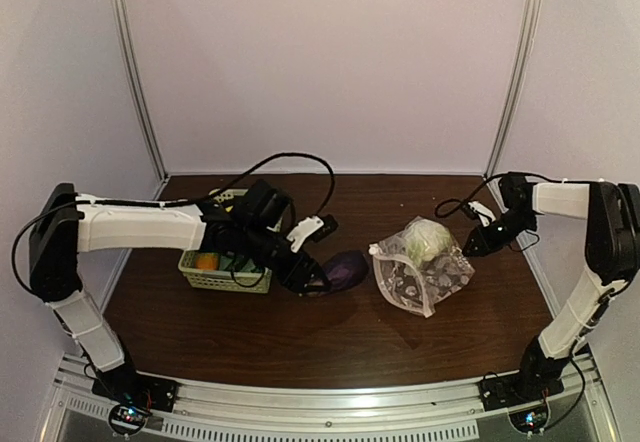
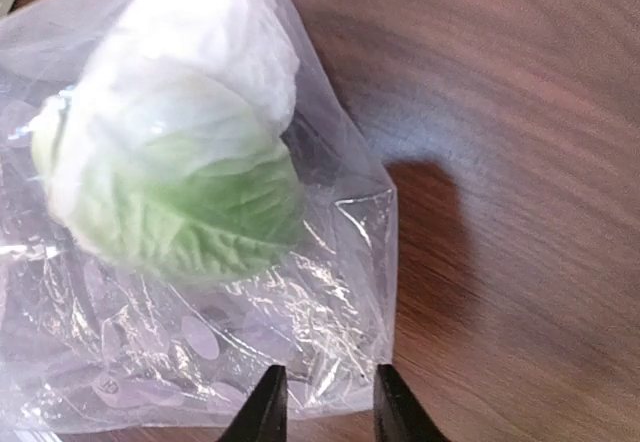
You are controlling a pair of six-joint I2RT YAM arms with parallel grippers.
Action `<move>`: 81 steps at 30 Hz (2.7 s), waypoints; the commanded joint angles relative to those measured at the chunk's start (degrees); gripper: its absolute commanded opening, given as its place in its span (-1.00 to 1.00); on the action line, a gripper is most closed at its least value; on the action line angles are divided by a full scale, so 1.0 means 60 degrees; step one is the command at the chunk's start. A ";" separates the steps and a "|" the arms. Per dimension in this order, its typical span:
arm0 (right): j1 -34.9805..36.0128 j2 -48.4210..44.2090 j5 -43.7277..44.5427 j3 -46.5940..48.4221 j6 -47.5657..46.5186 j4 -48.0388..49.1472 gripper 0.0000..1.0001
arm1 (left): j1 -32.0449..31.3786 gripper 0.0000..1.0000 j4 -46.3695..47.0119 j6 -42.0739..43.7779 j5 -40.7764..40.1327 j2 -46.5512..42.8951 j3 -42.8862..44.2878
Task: Open the zip-top bag and remove the fake food
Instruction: Place the fake vegetable in the bin, then adjust the zipper food storage bag at the center of the board.
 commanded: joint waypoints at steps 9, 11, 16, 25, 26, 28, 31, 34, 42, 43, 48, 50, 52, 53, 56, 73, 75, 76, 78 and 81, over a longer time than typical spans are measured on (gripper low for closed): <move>-0.0401 -0.2398 0.0704 0.0549 0.1254 0.0253 -0.12 | 0.2669 -0.17 -0.2264 0.0838 -0.2998 -0.2508 -0.0536; -0.0417 -0.2898 0.1342 0.0339 0.1721 0.0936 0.07 | 0.3188 -0.16 -0.2323 0.0685 -0.3188 -0.2577 -0.0658; -0.0447 -0.3892 0.3099 -0.0513 0.2597 0.2610 0.67 | 0.4006 -0.15 -0.2017 -0.0073 -0.3220 -0.2154 -0.0949; -0.0451 -0.4418 0.2765 -0.1319 0.2416 0.3368 0.68 | 0.4252 -0.22 -0.1639 -0.0215 -0.2199 -0.1770 -0.1403; -0.0453 -0.4356 0.2701 -0.1321 0.2395 0.3367 0.69 | 0.4252 -0.20 -0.1519 -0.0211 -0.2204 -0.1842 -0.1534; -0.0447 -0.4166 0.2580 -0.1297 0.2368 0.3316 0.69 | 0.4248 -0.08 -0.1399 -0.0198 -0.2213 -0.1914 -0.1686; -0.0447 -0.3932 0.2119 -0.1190 0.2191 0.3071 0.68 | 0.4252 0.22 -0.1395 -0.0039 -0.2317 -0.1886 -0.1662; -0.0447 -0.3948 0.1144 -0.1064 0.1899 0.2746 0.52 | 0.4252 0.40 -0.1297 0.0313 -0.2715 -0.2002 -0.1648; 0.1004 -0.4707 -0.1883 -0.0116 -0.0712 -0.0165 0.38 | 0.4252 0.94 0.0313 0.1400 -0.4592 -0.3875 -0.2316; 0.1388 -0.4774 -0.1837 0.0114 -0.1039 -0.0686 0.38 | 0.4252 0.95 0.0726 0.1286 -0.5465 -0.4320 -0.2430; 0.3804 -0.4946 -0.0531 0.0897 -0.1895 -0.2619 0.41 | 0.4294 0.95 0.2197 0.0489 -0.8110 -0.5309 -0.2798; 0.4583 -0.4913 0.0039 0.0947 -0.1729 -0.2738 0.44 | 0.4296 0.92 0.2205 0.0760 -0.7382 -0.5403 -0.2748; 0.5293 -0.4845 0.0586 0.0903 -0.1376 -0.2662 0.44 | 0.4296 0.62 0.2134 0.0838 -0.6248 -0.5490 -0.2699; 0.5589 -0.4787 0.0887 0.0872 -0.1225 -0.2580 0.44 | 0.4283 0.54 0.2157 0.0631 -0.5799 -0.5511 -0.2703; 0.6325 -0.4558 0.1687 0.0740 -0.0839 -0.2360 0.44 | 0.4182 0.34 0.2230 -0.0432 -0.4810 -0.5466 -0.2727; 0.7067 -0.3542 0.2415 0.0531 0.0437 -0.1973 0.39 | -0.0200 0.14 0.4115 -0.0860 -0.5628 -0.3174 -0.2588; 0.7056 -0.3347 0.3018 0.0570 0.0634 -0.1775 0.16 | -0.0306 0.04 0.5207 -0.1182 -0.4761 -0.2867 -0.2968; 0.7033 -0.3256 0.3220 0.0641 0.0682 -0.1716 0.00 | -0.0337 0.01 0.5796 -0.1284 -0.4284 -0.2704 -0.3094; 0.7024 -0.3133 0.3158 0.0953 0.0714 -0.1802 -0.34 | -0.0455 -0.05 0.6672 -0.1371 -0.3398 -0.2325 -0.3128; 0.7023 -0.2935 0.2811 0.1550 0.0671 -0.1988 -0.86 | -0.0649 -0.10 0.7726 -0.1484 -0.2724 -0.1702 -0.2911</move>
